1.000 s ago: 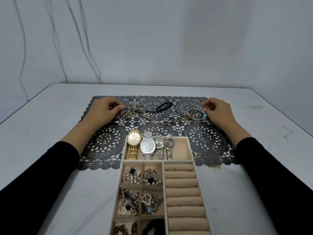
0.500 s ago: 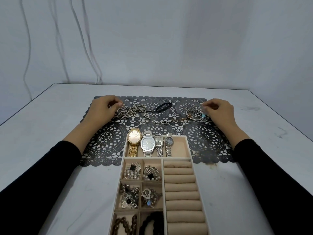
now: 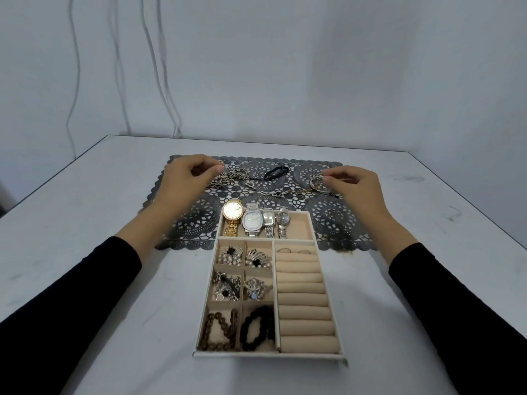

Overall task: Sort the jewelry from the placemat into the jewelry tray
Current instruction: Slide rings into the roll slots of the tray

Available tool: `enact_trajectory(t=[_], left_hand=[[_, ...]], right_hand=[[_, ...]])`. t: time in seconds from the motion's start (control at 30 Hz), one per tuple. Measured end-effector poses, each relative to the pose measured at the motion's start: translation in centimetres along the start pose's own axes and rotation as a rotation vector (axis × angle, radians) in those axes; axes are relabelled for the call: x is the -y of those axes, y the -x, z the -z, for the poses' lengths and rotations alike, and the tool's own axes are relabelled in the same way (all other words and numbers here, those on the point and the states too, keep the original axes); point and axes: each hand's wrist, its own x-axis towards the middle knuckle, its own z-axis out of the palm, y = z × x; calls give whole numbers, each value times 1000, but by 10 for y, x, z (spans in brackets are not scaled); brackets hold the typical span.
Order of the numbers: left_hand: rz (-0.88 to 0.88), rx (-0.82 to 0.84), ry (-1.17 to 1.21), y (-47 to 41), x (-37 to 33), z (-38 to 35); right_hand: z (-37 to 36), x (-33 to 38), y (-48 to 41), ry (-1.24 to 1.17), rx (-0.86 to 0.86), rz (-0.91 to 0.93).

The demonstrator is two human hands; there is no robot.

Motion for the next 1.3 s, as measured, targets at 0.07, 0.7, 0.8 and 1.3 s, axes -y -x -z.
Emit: enact_trajectory(t=[0.07,0.7,0.8,1.3], left_hand=[[-8,13,38,10,-7,-1],[-129,177,143,98,-55,-9],[-148,170,125,99,-57,-11],[-152,171,87,104,-59,-17]], right_hand=[[0,8,13,-35,48,23],[14,32,104,-105,263,68],[13,26,110,-42,300,119],[19,25,110,294,481,407]])
